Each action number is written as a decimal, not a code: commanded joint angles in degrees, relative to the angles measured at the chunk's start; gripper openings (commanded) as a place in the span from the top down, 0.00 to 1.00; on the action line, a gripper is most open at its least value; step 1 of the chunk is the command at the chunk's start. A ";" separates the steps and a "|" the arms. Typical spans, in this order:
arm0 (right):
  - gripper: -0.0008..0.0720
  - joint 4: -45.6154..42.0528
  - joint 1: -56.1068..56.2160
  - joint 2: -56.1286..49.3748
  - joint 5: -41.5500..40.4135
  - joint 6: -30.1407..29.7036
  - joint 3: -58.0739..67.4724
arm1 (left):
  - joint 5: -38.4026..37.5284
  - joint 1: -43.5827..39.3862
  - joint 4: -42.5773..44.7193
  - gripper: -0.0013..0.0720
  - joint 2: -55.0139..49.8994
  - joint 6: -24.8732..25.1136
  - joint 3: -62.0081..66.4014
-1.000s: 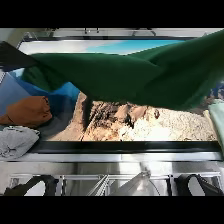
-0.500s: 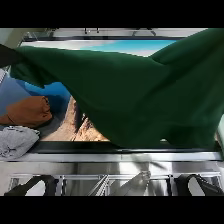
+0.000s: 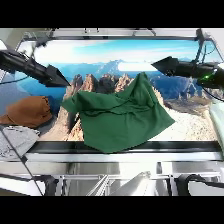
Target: Fold the shirts.
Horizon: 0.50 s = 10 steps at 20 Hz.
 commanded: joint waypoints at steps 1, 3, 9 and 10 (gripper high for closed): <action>0.46 -3.78 -8.33 -3.08 10.43 5.03 0.59 | 1.60 4.22 3.02 0.51 -8.17 -1.66 1.05; 0.46 -9.97 -13.53 -1.68 18.18 9.79 -1.84 | 2.01 7.13 2.45 0.51 -9.79 -4.20 2.32; 0.46 -28.39 -21.46 9.70 10.67 18.43 -26.14 | 3.10 1.90 1.60 0.51 -10.25 -3.85 2.03; 0.35 -29.20 -21.62 11.41 7.69 19.39 -30.45 | 3.89 -0.17 1.57 0.51 -10.25 -3.82 2.03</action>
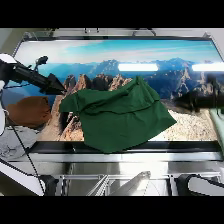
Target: Fold the shirts.
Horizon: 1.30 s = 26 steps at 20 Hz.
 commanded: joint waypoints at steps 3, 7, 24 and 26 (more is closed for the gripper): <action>0.26 -5.03 -1.25 6.05 -13.05 4.87 -19.58 | 5.51 -9.88 0.04 0.42 -0.52 1.62 0.11; 0.28 -3.08 3.58 5.40 -18.91 4.79 -22.84 | 6.73 -15.76 6.36 0.02 -2.73 0.83 0.15; 0.95 5.07 9.97 -13.16 -26.23 -0.52 12.09 | -1.97 -15.08 -5.77 0.96 1.84 -1.46 -8.57; 0.95 5.27 11.30 -22.25 -20.74 -0.50 26.43 | -1.68 -13.88 -6.69 0.96 7.78 -1.55 -21.07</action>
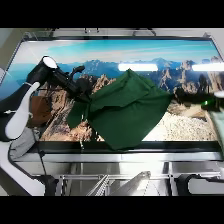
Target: Fold the shirts.
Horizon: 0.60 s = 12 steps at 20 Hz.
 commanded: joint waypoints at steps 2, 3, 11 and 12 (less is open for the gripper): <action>0.95 0.20 3.26 -17.38 11.26 0.13 28.50 | -0.83 1.99 -5.16 0.96 11.32 -0.09 -23.80; 0.95 0.15 4.42 -20.15 13.31 0.15 33.07 | 0.02 2.01 -5.44 0.96 13.09 0.02 -28.26; 0.63 0.17 -2.23 -19.78 30.47 0.59 39.08 | 2.99 18.99 -16.44 0.63 15.08 7.98 -28.72; 0.69 0.15 -4.22 -19.65 36.04 1.16 38.69 | 4.37 22.62 -14.93 0.63 15.08 7.91 -26.99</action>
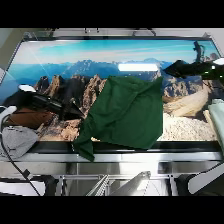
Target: Fold the shirts.
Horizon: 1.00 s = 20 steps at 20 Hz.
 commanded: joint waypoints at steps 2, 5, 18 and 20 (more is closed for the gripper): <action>0.69 0.00 -7.26 1.36 20.83 3.10 -2.60 | 3.04 13.97 0.98 0.63 0.42 1.66 4.04; 0.81 -0.20 -9.94 7.96 21.00 2.73 -16.63 | -2.64 18.18 1.20 0.63 0.50 -0.52 3.98; 0.40 -15.58 -6.58 32.57 -5.49 5.40 -70.18 | 5.90 -4.42 17.31 0.01 11.13 -0.70 -12.13; 0.40 -12.76 -3.19 32.28 -8.20 3.76 -71.63 | 6.14 -7.78 17.18 0.01 11.13 -0.70 -14.10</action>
